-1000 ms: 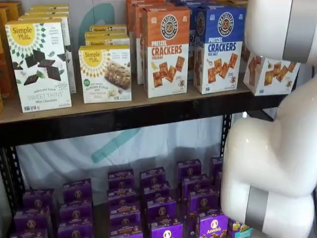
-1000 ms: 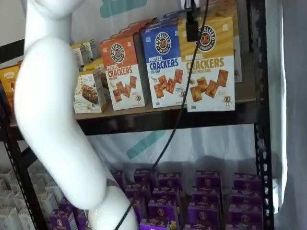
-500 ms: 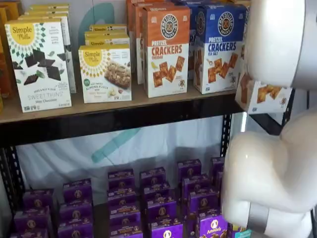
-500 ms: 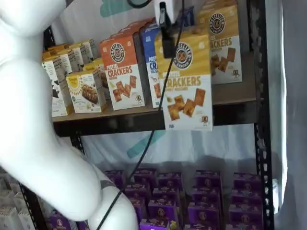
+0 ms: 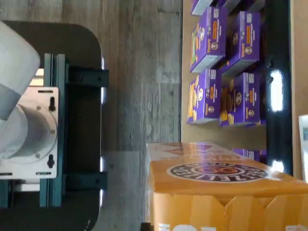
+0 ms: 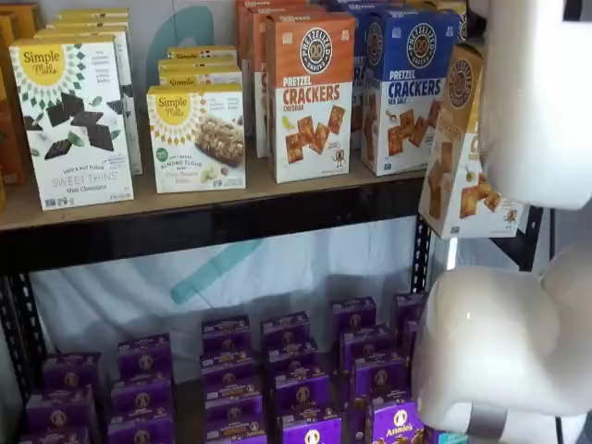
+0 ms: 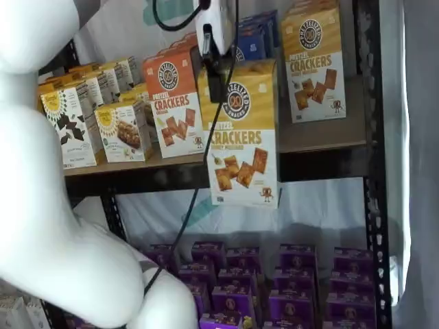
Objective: Retrieve the yellow and white box located on the top shelf, the sixth one from the left
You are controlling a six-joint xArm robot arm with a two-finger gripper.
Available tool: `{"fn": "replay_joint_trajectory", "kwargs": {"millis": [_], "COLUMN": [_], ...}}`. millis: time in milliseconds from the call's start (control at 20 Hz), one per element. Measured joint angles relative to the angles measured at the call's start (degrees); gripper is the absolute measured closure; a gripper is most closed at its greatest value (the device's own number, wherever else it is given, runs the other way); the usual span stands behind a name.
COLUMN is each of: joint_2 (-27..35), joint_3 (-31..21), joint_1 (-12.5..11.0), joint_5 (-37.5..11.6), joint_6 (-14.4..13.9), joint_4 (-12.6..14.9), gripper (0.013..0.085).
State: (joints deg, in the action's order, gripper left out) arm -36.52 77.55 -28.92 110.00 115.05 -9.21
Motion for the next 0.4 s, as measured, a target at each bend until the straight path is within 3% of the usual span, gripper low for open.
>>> {"fn": "replay_joint_trajectory", "kwargs": {"millis": [400], "joint_2": [-1.2], "joint_3": [-1.6], "joint_1": [2.5], "joint_5": [0.0], "joint_6": [-2.5], "joint_4": [-0.1], "gripper": [0.033]}}
